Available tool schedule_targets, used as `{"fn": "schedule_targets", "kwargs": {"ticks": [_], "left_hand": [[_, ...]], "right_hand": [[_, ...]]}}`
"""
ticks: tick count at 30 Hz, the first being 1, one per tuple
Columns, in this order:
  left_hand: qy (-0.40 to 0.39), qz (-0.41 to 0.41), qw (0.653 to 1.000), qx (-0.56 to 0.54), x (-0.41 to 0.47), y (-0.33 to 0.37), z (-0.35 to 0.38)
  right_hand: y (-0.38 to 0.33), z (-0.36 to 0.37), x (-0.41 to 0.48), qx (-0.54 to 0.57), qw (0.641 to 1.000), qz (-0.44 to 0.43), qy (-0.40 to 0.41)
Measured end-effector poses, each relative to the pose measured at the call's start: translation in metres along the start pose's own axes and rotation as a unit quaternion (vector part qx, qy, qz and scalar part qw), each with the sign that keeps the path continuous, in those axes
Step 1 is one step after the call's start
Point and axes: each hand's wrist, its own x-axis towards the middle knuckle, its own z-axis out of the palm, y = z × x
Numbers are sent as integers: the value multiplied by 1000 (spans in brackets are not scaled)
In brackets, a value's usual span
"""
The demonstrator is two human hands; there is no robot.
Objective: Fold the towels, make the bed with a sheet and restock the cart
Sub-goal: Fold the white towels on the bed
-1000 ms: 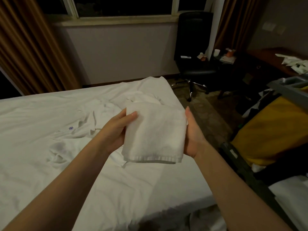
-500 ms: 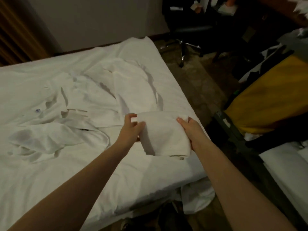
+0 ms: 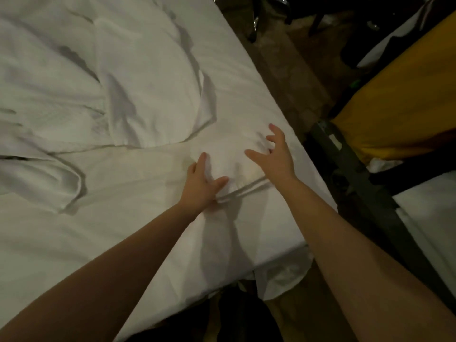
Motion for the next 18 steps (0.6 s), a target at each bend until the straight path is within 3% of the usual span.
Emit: {"fn": "schedule_targets", "kwargs": {"ticks": [4, 8, 11, 14, 16, 18], "left_hand": [[-2, 26, 998, 55, -2, -17, 8], [-21, 38, 993, 109, -9, -16, 10], [11, 31, 950, 309, -15, -17, 11], [8, 49, 903, 426, -24, -21, 4], [-33, 53, 909, 412, -29, -24, -7], [-21, 51, 919, 390, -37, -26, -25]], "right_hand": [[37, 8, -6, -85, 995, 45, -6], [45, 12, -28, -164, 986, -30, 23], [37, 21, -40, -394, 906, -111, 109], [30, 33, -43, -488, 856, -171, 17], [21, 38, -41, -526, 837, -139, -62], [5, 45, -45, -532, 836, -111, -79]]}}
